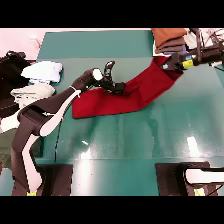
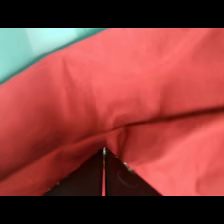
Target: Fold the shirts.
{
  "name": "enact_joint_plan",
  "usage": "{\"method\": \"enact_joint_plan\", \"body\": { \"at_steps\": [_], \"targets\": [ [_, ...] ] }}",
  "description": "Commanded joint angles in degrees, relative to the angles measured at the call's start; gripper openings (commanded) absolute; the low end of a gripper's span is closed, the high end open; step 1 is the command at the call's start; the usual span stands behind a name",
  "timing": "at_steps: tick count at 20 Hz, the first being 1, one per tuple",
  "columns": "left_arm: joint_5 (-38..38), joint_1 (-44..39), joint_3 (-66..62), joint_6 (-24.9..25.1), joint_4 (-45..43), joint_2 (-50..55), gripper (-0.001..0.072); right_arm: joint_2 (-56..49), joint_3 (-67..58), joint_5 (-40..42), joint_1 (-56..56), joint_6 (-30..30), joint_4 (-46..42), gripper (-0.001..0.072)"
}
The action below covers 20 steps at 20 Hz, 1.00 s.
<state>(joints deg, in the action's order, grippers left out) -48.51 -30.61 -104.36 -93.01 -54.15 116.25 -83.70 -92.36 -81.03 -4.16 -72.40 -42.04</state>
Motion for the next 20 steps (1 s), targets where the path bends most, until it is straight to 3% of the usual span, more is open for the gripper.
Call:
{"method": "enact_joint_plan", "body": {
  "at_steps": [1, 6, 10, 13, 14, 15, 16, 18, 20],
  "targets": [
    [0.0, -0.4, -1.9, 0.0, 1.3, 2.1, 0.0025, 0.4, -4.3, 1.6, 7.1, -2.8, -0.1, 0.0013],
    [-5.7, 4.3, -2.1, 0.0, -3.7, -2.6, 0.0025, 0.3, -5.5, 5.6, 13.8, -3.5, 0.0, 0.0013],
    [-13.0, 15.4, -2.1, 0.9, -13.6, -13.9, 0.0025, -3.1, -5.5, 10.6, 23.5, -3.5, 0.7, 0.0013],
    [-15.7, 24.7, -2.1, 2.7, -14.9, -23.1, 0.0025, -10.4, -7.4, 20.3, 34.5, 1.0, 7.0, 0.0016],
    [-16.1, 27.0, -2.1, 3.1, -14.9, -25.6, 0.0026, -14.5, -10.8, 22.7, 38.3, 2.4, 8.6, 0.0108],
    [-16.5, 29.1, -2.1, 3.1, -14.9, -27.9, 0.0026, -18.4, -14.8, 23.2, 41.1, 2.4, 9.1, 0.0321],
    [-17.2, 30.7, -2.1, 3.1, -14.9, -29.7, 0.0026, -22.2, -19.5, 22.1, 43.3, 2.4, 8.8, 0.0397],
    [-18.6, 32.9, -2.1, 3.7, -14.9, -32.3, 0.0026, -25.7, -24.7, 18.7, 44.1, 2.1, 8.0, 0.0377],
    [-19.8, 33.6, -2.1, 5.3, -15.1, -33.8, 0.0026, -24.5, -23.3, 14.1, 41.6, -0.1, 0.7, 0.0376]
  ]
}}
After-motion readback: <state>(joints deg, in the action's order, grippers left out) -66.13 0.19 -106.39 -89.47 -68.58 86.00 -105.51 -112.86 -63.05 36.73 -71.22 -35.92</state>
